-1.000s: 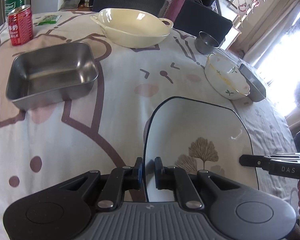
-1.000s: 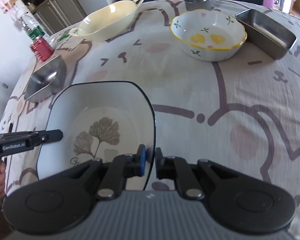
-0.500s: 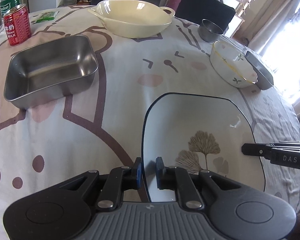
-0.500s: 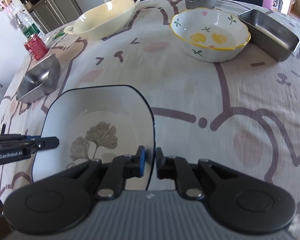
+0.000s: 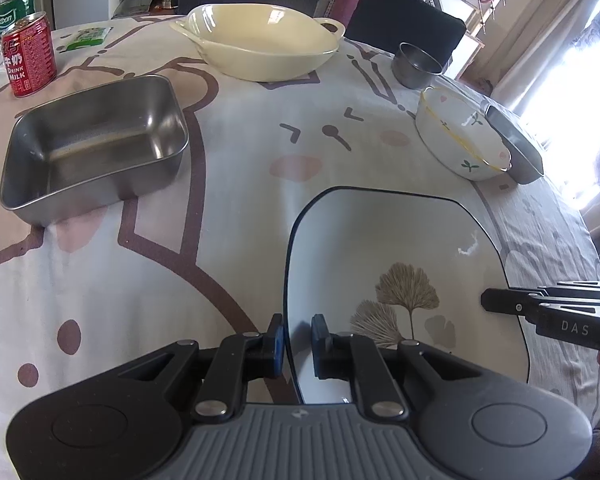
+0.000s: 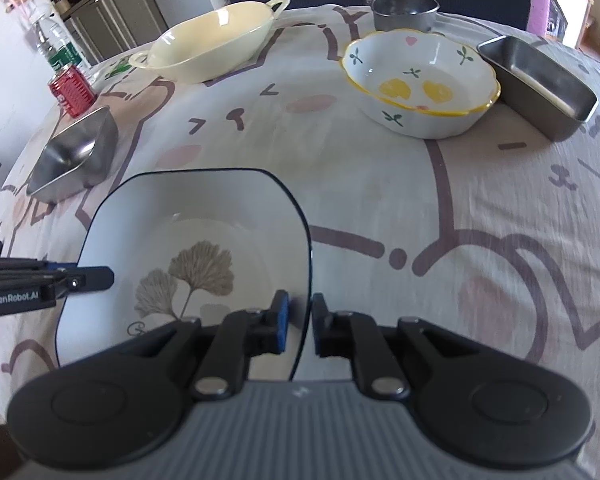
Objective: Organize plates and bowls
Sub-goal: 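Slide the white plate toward the table edge and open both grippers, then move both grippers to the cream two-handled bowl, then close both grippers on the handle of the cream bowl, then lift the cream bowl and carry it over the white plate, then lower the cream bowl onto the white plate and open both grippers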
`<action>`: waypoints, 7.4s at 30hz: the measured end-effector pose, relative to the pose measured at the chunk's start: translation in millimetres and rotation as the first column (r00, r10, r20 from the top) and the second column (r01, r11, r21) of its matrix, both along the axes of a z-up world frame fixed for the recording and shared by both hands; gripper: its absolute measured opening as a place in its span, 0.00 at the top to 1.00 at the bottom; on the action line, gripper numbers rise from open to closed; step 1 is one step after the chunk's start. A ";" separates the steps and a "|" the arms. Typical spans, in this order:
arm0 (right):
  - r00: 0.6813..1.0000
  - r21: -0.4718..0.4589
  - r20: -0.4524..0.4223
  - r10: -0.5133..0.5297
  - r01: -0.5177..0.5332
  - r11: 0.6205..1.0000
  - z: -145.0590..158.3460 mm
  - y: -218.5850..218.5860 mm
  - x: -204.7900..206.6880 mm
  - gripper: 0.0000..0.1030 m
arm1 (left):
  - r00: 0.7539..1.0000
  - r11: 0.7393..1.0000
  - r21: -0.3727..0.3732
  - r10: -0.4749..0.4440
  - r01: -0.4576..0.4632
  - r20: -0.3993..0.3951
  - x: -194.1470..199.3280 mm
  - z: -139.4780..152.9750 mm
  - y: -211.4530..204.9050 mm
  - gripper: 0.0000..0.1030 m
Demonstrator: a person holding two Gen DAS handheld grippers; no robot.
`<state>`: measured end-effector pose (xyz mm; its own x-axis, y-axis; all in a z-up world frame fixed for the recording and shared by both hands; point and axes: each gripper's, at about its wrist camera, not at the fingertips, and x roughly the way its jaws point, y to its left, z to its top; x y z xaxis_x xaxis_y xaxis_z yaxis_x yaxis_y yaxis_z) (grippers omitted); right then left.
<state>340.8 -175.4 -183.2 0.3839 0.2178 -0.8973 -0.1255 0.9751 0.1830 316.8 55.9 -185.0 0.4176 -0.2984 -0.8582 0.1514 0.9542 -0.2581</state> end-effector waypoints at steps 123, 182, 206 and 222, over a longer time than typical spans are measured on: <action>0.998 0.268 0.057 0.015 -0.030 0.963 7.2 14.2 291.7 0.73 | 0.969 0.963 -0.111 0.246 -0.246 -0.018 263.8 15.8 82.8 0.77; 0.985 0.224 0.034 -0.167 0.155 0.962 72.0 -44.6 -20.6 0.71 | 0.989 0.980 -0.135 0.149 -0.148 -0.005 -17.2 64.9 6.8 0.75; 0.989 0.132 -0.040 -0.140 0.145 0.981 46.7 -18.2 3.2 0.72 | 0.970 0.972 -0.108 0.189 -0.206 -0.153 12.7 15.7 24.8 0.70; 0.988 0.114 -0.047 -0.146 0.150 0.982 43.6 -15.4 6.8 0.72 | 0.977 0.981 -0.078 0.164 -0.176 -0.137 15.8 11.4 19.4 0.68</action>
<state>347.7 -190.8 -139.6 0.3853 0.2656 -0.8838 0.0281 0.9539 0.2989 332.6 75.3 -173.6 0.3559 -0.3104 -0.8815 -0.0511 0.9353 -0.3500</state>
